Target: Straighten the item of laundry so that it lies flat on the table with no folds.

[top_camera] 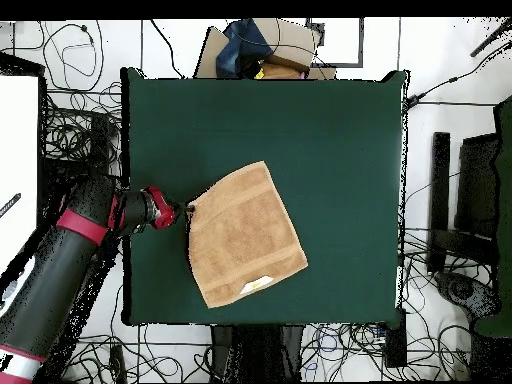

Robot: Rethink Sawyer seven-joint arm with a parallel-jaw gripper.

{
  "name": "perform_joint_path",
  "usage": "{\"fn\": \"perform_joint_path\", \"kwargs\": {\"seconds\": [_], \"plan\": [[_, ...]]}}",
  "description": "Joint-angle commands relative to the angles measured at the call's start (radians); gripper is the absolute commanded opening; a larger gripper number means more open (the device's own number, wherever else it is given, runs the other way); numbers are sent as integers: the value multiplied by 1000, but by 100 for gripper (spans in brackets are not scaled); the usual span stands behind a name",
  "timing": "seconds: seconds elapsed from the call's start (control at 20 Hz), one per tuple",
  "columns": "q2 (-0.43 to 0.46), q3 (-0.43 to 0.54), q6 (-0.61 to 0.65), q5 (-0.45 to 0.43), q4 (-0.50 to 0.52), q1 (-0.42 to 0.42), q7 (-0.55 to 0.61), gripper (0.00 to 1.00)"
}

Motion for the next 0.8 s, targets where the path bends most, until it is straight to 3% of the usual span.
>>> {"fn": "perform_joint_path", "kwargs": {"seconds": [0.05, 0.4, 0.8], "plan": [[90, 17, 90, 35, -151, -54, 264, 0], [118, -10, 151, 54, -221, -73, 293, 0], [121, 38, 76, 98, -203, -71, 329, 0]]}}
